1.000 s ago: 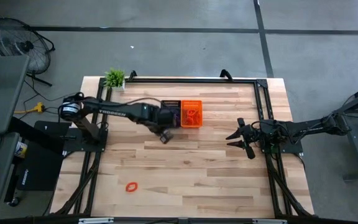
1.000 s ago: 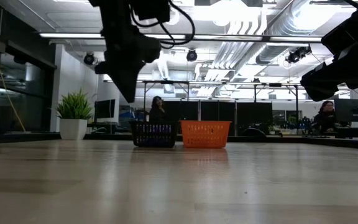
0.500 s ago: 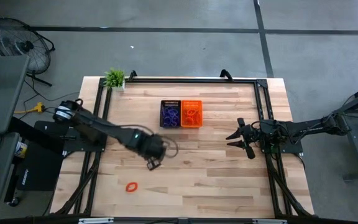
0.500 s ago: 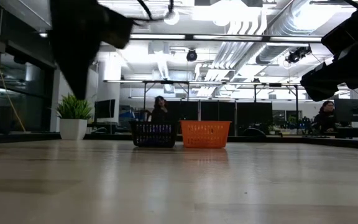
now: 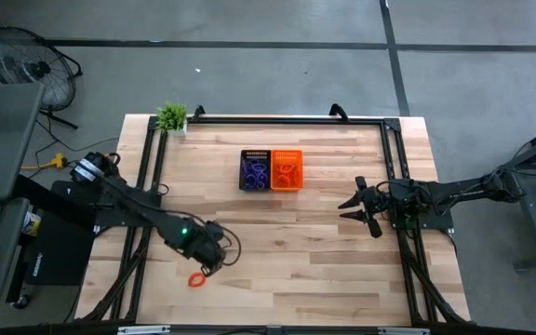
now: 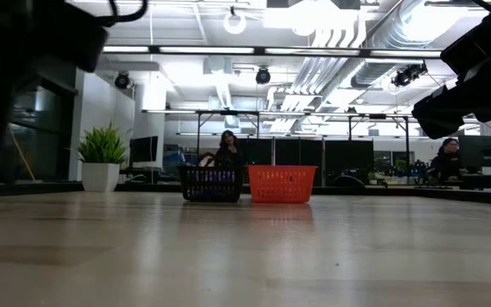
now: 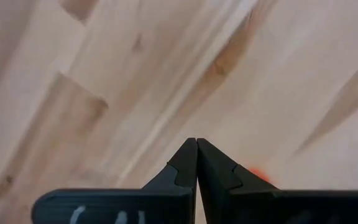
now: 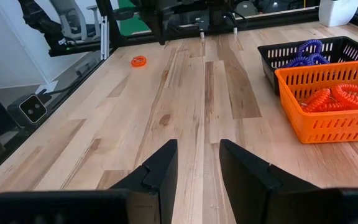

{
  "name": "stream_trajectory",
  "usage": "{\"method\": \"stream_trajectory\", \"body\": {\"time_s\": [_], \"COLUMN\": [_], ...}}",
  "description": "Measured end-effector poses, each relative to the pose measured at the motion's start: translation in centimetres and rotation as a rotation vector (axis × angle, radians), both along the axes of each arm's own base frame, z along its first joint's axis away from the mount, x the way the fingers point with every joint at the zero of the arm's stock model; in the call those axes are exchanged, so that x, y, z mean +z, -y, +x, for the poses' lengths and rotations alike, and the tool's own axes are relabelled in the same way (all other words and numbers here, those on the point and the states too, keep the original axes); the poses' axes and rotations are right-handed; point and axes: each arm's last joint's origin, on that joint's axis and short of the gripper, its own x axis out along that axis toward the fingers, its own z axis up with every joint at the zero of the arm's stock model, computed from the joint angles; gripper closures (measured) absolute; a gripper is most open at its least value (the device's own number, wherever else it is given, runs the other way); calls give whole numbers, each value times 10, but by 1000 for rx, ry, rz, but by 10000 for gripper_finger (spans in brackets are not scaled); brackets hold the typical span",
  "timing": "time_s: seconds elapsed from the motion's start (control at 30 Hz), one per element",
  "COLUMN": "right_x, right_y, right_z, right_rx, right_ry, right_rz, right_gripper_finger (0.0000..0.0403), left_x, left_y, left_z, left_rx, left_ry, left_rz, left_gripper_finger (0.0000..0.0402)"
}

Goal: Sort spring keychains into baskets
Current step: Put the orange spring keychain into the orange basket

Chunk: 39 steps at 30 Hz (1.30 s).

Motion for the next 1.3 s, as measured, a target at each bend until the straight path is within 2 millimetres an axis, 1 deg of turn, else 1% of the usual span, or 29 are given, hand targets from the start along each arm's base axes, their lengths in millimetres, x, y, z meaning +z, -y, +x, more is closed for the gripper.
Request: {"method": "stream_trajectory", "body": {"time_s": [0.1, 0.33, 0.63, 0.83, 1.0, 1.07, 1.13, 1.3], "right_x": [0, 0, 0, 0, 0, 0, 0, 0], "right_y": [0, 0, 0, 0, 0, 0, 0, 0], "right_z": [0, 0, 0, 0, 0, 0, 0, 0], "right_rx": [0, 0, 0, -1, 0, 0, 0, 0], "right_ry": [0, 0, 0, 0, 0, 0, -1, 0], "right_rz": [0, 0, 0, 0, 0, 0, 0, 0], "right_gripper_finger": [289, 289, 289, 289, 289, 289, 289, 289], "left_x": [-5, -12, -12, -21, -24, -24, -24, -25], "left_y": [8, 26, 38, 43, 47, 48, 48, 47], "left_z": [-7, -15, -26, -25, -19, -19, -18, -18], "left_rx": [2, -46, -45, -52, -62, -63, -66, -62], "left_ry": [-24, -24, -30, -63, -29, -24, -20, -19], "left_rz": [-38, -144, -134, -146, -175, -180, -182, -163], "left_gripper_finger": [399, 399, 399, 398, 398, 391, 375, 312]}}
